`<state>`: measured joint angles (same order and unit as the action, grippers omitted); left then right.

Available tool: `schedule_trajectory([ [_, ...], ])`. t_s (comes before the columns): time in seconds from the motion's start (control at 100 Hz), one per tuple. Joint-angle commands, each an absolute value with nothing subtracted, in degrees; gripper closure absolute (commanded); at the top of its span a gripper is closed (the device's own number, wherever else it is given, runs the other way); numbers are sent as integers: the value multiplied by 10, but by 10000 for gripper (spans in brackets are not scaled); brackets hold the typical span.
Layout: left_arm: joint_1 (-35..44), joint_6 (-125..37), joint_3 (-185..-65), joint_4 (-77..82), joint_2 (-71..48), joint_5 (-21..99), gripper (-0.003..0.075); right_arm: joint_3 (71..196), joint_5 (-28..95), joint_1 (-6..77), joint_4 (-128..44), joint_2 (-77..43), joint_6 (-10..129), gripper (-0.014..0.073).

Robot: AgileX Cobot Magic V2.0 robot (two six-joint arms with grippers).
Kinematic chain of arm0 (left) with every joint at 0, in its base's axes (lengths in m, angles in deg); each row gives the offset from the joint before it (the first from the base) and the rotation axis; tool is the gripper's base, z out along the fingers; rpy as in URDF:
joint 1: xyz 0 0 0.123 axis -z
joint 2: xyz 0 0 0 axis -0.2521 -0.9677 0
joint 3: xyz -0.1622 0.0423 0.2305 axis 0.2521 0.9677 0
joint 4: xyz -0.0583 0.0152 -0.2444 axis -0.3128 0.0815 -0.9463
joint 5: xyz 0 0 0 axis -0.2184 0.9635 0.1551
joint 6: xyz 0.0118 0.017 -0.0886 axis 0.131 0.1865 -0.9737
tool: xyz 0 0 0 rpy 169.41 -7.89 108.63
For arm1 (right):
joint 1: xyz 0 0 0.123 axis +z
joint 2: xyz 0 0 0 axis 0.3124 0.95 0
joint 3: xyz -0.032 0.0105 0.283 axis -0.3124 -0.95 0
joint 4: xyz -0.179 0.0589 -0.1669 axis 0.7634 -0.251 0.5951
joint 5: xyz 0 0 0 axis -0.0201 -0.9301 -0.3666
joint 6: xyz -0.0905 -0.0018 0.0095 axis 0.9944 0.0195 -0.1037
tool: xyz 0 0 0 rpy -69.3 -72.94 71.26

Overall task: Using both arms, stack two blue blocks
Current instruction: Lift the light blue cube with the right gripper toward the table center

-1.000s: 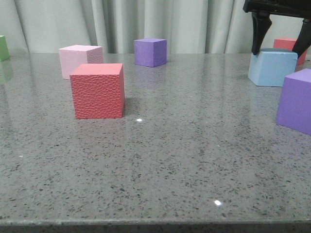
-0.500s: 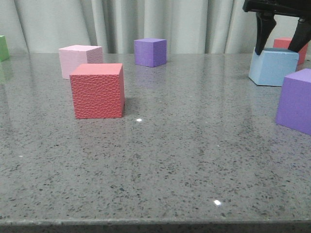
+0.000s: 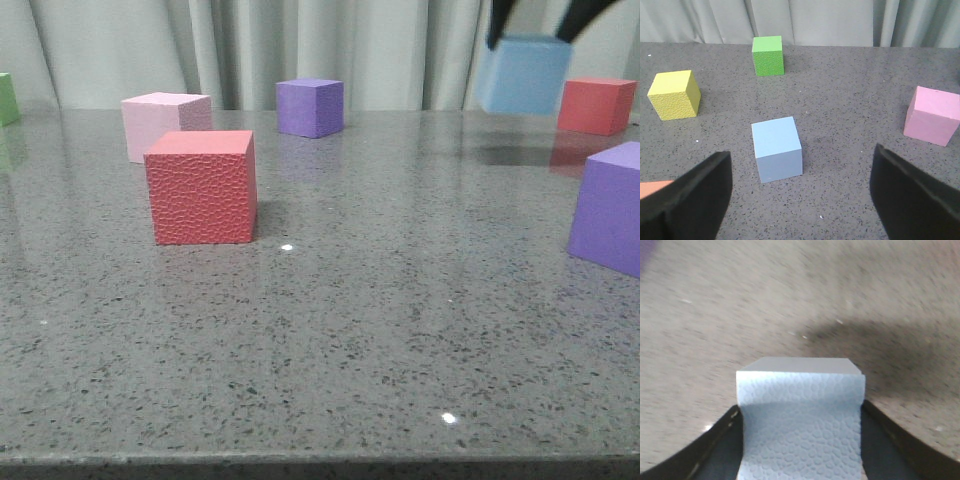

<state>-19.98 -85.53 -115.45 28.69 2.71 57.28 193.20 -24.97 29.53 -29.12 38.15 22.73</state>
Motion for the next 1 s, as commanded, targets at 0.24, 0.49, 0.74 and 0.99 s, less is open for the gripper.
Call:
schedule_trajectory([
  [0.24,-201,-860,-1176,284,29,547,177,2002,-260,405,-261,357,137,160],
  [0.49,-201,-860,-1176,284,29,548,177,2023,-260,456,-266,410,98,160],
  [0.74,-201,-860,-1176,284,29,548,177,2059,-258,482,-271,460,84,160],
  [0.99,-201,-860,-1176,281,29,549,177,2059,-248,482,-271,475,84,160],
])
